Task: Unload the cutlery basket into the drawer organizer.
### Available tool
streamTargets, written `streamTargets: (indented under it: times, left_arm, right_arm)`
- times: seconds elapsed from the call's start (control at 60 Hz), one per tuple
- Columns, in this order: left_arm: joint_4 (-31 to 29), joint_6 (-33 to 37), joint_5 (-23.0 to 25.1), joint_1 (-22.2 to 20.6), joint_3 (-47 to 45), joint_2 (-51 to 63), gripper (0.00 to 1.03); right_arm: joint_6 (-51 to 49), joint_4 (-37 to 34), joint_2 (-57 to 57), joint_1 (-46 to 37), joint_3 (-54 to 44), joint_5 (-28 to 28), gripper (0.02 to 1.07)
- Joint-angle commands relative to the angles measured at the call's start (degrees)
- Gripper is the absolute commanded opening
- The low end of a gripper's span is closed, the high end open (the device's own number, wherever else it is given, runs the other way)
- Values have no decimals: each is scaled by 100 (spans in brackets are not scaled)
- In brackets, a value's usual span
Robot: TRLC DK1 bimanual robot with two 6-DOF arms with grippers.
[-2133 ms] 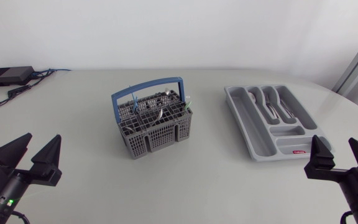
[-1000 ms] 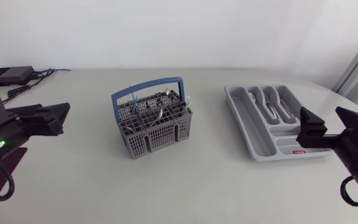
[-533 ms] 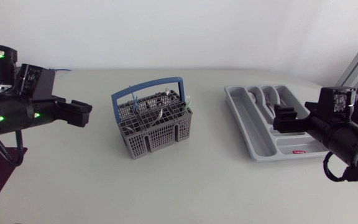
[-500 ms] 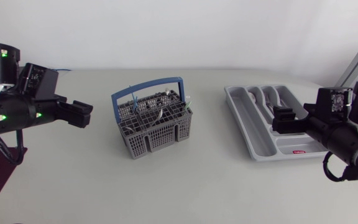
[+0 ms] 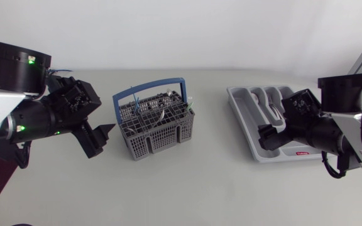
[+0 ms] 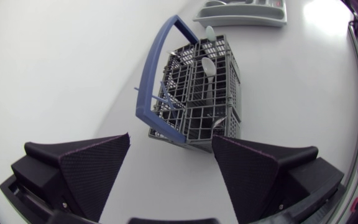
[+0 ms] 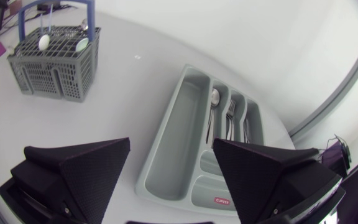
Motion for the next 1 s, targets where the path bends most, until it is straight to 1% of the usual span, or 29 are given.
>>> streamTargets:
  times: [0.0, 0.067, 0.133, 0.183, 0.283, 0.367, 0.533, 0.583, 0.7, 0.75, 0.8, 0.867, 0.917, 0.933, 0.95, 0.967, 0.983]
  left_arm:
    - [52, 671, 62, -57, -32, 246, 99]
    - [52, 1022, 212, -75, -50, 308, 99]
    - [8, 1418, 414, -75, -24, 422, 98]
    - [17, 1681, 493, -75, -32, 457, 98]
    - [0, 2050, 844, -75, 20, 466, 97]
    - [-159, 2314, 1038, -75, 179, 606, 97]
    - [-255, 2613, 1099, -119, 398, 976, 95]
    - [-264, 2718, 1099, -128, 469, 1099, 91]
    - [-264, 2991, 1099, -163, 574, 1327, 85]
    - [-264, 3140, 1099, -172, 627, 1433, 79]
    - [-264, 3395, 1108, -172, 662, 1547, 67]
    - [-264, 3571, 1135, -145, 706, 1635, 54]
    - [-255, 3738, 1152, -119, 715, 1661, 40]
    - [-238, 3773, 1152, -119, 715, 1661, 34]
    - [-229, 3782, 1161, -119, 715, 1661, 30]
    - [-194, 3791, 1170, -110, 715, 1661, 24]
    - [-167, 3808, 1187, -101, 715, 1661, 21]
  right_arm:
    - [-419, -221, 132, 188, 166, 48, 97]
    - [-736, -265, 123, 338, 78, 40, 99]
    - [-1017, -212, 158, 496, -18, 31, 100]
    - [-1096, -159, 149, 637, -62, 5, 99]
    - [-1140, -133, 97, 900, -71, -92, 99]
    - [-1149, -168, 114, 1181, 17, -119, 99]
    - [-1175, -142, 299, 1779, 219, -154, 99]
    - [-1175, -89, 413, 1946, 298, -136, 99]
    - [-1184, -45, 809, 2271, 474, 48, 99]
    - [-1210, 43, 949, 2350, 509, 92, 99]
    - [-1237, 113, 1063, 2394, 509, 110, 99]
    - [-1246, 210, 1143, 2429, 492, 163, 99]
    - [-1263, 280, 1169, 2429, 456, 198, 99]
    - [-1272, 306, 1169, 2429, 439, 198, 99]
    - [-1272, 315, 1169, 2429, 439, 198, 99]
    - [-1272, 333, 1169, 2429, 421, 198, 99]
    - [-1272, 342, 1169, 2429, 412, 198, 99]
